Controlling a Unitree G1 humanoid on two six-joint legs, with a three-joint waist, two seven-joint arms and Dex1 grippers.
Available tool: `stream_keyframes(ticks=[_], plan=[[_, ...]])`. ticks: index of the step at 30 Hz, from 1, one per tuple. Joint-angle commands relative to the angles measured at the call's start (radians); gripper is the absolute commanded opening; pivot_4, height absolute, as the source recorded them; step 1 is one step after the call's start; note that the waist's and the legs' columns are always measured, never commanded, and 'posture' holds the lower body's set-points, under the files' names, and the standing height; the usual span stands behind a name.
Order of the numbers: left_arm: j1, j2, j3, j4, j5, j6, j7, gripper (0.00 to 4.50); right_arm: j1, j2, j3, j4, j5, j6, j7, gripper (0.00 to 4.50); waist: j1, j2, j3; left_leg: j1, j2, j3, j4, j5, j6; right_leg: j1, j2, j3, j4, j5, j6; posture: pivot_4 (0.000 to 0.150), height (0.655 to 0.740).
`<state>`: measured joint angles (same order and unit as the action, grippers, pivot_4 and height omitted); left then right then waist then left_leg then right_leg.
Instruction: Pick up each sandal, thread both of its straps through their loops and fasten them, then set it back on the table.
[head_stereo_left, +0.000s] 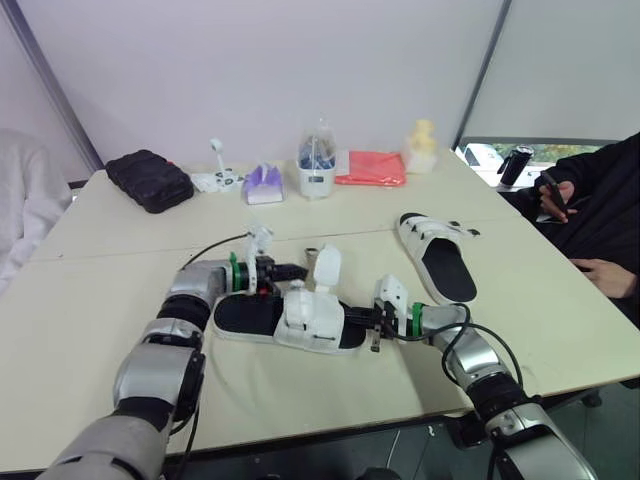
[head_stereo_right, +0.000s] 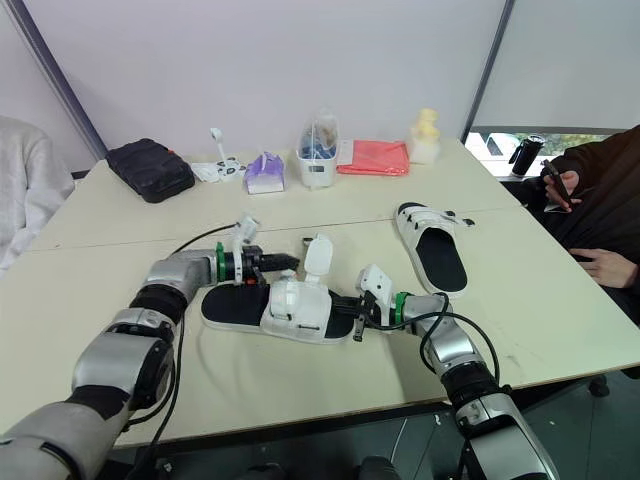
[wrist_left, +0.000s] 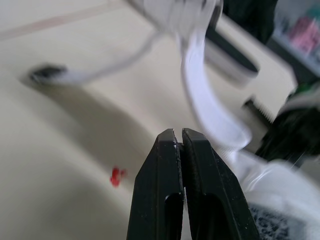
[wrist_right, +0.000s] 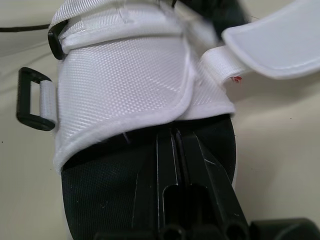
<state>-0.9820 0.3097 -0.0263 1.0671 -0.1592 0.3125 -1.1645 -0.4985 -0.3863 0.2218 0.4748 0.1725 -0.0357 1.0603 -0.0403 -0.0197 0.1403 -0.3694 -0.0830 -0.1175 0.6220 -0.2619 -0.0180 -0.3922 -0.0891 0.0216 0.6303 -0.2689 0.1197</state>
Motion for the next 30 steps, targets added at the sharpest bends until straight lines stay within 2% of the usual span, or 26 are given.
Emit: stream_keyframes(ticks=[1,7,11,17,20,23,26,30], plan=[[0.006,-0.001,-0.06,0.033,0.079,-0.078,-0.011,0.03,0.056,-0.009,0.054,0.064,-0.078,0.046,-0.006,0.0,0.001,0.0,0.0,0.0,0.0,0.0,0.0,0.0,0.0,0.0,0.0,0.0,0.0,0.0,0.0,0.15,0.74],[-0.03,0.003,-0.004,0.055,0.042,-0.068,-0.012,0.03,0.059,-0.01,0.054,0.061,-0.078,0.047,-0.009,0.0,0.001,0.0,-0.001,0.001,0.0,0.0,0.0,0.0,0.0,0.001,0.0,0.0,0.0,0.0,0.0,0.15,0.74],[-0.059,0.033,0.067,0.051,-0.011,-0.022,-0.021,1.51,0.057,-0.007,0.055,0.066,-0.078,0.045,-0.009,0.0,-0.001,0.0,-0.001,0.0,0.0,0.0,0.0,0.0,0.0,0.001,0.0,0.0,0.0,0.0,0.0,0.15,0.74],[-0.076,0.096,0.126,0.004,-0.045,0.003,0.003,4.46,0.046,-0.002,0.057,0.079,-0.08,0.041,-0.005,0.0,-0.002,0.0,0.0,-0.001,0.0,0.0,0.0,0.0,0.0,-0.001,0.0,-0.001,0.001,0.0,0.0,0.15,0.74],[-0.116,0.11,0.165,0.0,-0.075,0.032,0.033,4.46,0.042,0.0,0.058,0.085,-0.081,0.038,-0.003,0.0,-0.002,0.0,0.0,-0.001,0.0,0.0,0.0,0.0,0.0,-0.001,0.0,0.0,0.001,0.0,0.0,0.15,0.74],[-0.154,0.09,0.174,-0.048,-0.11,0.118,-0.004,4.46,0.04,0.003,0.058,0.092,-0.082,0.034,-0.002,0.0,-0.002,0.0,0.0,-0.001,0.0,0.0,0.0,0.0,0.0,-0.001,0.0,-0.001,0.001,0.0,0.0,0.15,0.74],[-0.129,0.055,0.128,-0.155,-0.121,0.181,-0.066,4.46,0.04,0.006,0.058,0.09,-0.082,0.034,-0.005,0.0,-0.004,0.0,0.0,-0.001,0.0,0.0,0.0,0.0,0.0,-0.001,0.0,-0.001,0.001,0.0,0.0,0.15,0.74],[-0.087,0.02,0.097,-0.198,-0.113,0.228,-0.058,4.46,0.043,0.011,0.058,0.086,-0.082,0.036,-0.009,0.0,-0.006,0.0,0.0,-0.001,0.001,0.0,0.0,0.0,0.0,-0.001,0.001,0.0,0.001,0.0,0.0,0.15,0.74]])
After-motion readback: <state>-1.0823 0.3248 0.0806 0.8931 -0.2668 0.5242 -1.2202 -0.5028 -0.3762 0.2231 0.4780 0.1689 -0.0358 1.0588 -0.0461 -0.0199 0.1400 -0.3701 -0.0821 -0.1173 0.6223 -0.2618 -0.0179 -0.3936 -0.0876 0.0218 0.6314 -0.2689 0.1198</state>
